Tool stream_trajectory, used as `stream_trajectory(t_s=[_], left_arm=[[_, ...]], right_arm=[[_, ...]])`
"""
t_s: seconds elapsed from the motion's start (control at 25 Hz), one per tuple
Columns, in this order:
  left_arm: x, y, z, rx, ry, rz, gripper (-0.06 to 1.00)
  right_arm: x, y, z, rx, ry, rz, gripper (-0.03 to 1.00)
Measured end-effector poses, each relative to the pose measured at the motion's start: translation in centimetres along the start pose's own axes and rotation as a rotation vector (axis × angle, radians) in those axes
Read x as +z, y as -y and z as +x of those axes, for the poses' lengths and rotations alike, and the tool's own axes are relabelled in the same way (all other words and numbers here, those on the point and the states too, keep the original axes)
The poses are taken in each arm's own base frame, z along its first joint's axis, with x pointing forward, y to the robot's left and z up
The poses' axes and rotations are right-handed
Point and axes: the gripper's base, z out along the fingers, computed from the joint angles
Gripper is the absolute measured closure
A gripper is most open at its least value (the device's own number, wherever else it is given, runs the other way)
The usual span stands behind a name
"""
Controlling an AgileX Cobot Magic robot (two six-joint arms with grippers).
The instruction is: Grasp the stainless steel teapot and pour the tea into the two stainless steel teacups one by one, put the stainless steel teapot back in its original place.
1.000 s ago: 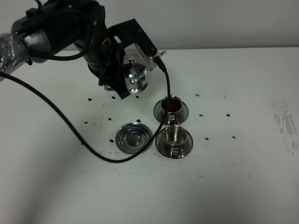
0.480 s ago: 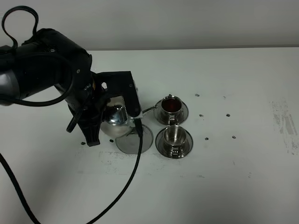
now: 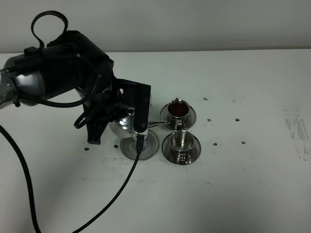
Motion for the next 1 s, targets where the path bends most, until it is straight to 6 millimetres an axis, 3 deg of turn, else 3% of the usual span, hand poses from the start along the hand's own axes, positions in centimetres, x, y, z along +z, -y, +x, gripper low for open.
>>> stream_trajectory(t_s=[0.32, 0.72, 1.0], left_arm=[[-0.6, -1.6, -2.3, 0.126, 0.015, -0.03, 0.74], [-0.1, -1.1, -2.7, 0.287, -0.105, -0.015, 0.74], [0.6, -0.6, -4.2, 0.393, -0.156, -0.042, 0.74]], right_arm=[[0.0, 0.0, 0.0, 0.0, 0.0, 0.0, 0.53], [0.0, 0.0, 0.0, 0.0, 0.0, 0.0, 0.53], [0.0, 0.0, 0.0, 0.0, 0.0, 0.0, 0.53]])
